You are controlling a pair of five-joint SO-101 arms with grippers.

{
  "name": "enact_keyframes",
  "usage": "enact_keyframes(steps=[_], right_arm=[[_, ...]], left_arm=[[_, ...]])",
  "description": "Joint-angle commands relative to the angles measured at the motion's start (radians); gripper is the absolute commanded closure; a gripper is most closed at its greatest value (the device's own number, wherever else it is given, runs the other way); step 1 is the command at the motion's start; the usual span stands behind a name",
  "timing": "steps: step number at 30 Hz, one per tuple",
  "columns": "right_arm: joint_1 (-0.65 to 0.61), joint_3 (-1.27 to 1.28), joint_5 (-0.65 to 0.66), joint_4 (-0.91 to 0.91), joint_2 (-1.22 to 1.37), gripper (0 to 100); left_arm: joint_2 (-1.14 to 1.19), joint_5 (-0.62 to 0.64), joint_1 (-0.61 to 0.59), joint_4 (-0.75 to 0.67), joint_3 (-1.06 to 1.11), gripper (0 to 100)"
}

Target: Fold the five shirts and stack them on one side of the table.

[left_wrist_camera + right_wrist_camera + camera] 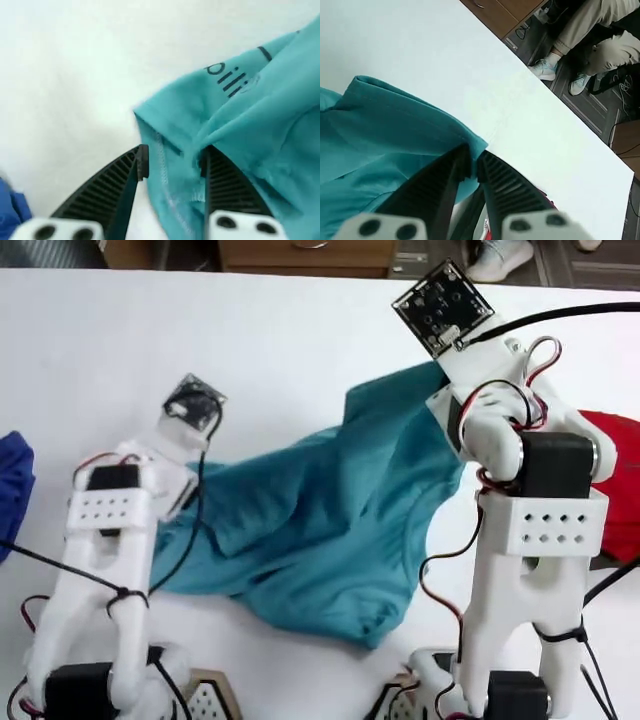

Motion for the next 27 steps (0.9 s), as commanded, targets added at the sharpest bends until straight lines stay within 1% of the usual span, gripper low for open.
enact_keyframes(steps=[1, 7, 10, 12, 14, 17, 24, 27], right_arm=[[0.010, -0.003, 0.008, -0.016, -0.028, 97.8], [0.008, -0.003, 0.006, -0.019, -0.022, 97.8], [0.008, -0.003, 0.006, -0.021, -0.022, 97.8], [0.008, -0.003, 0.006, -0.021, -0.024, 97.8], [0.008, -0.005, 0.006, -0.021, -0.027, 97.8], [0.010, -0.005, 0.006, -0.019, -0.027, 97.8], [0.010, -0.008, 0.008, -0.016, -0.028, 97.8], [0.010, -0.008, 0.008, -0.016, -0.028, 97.8]], left_arm=[[-0.025, 0.005, 0.020, 0.175, -0.119, 80], [-0.025, 0.005, 0.153, 0.462, -0.303, 80], [-0.018, 0.005, 0.255, 0.525, -0.295, 80], [-0.018, 0.003, 0.318, 0.509, -0.248, 80], [-0.018, 0.003, 0.350, 0.456, -0.200, 80], [-0.017, 0.003, 0.356, 0.359, -0.145, 80], [-0.015, 0.002, 0.354, 0.213, -0.021, 80], [0.000, 0.002, 0.334, 0.150, 0.016, 80]])
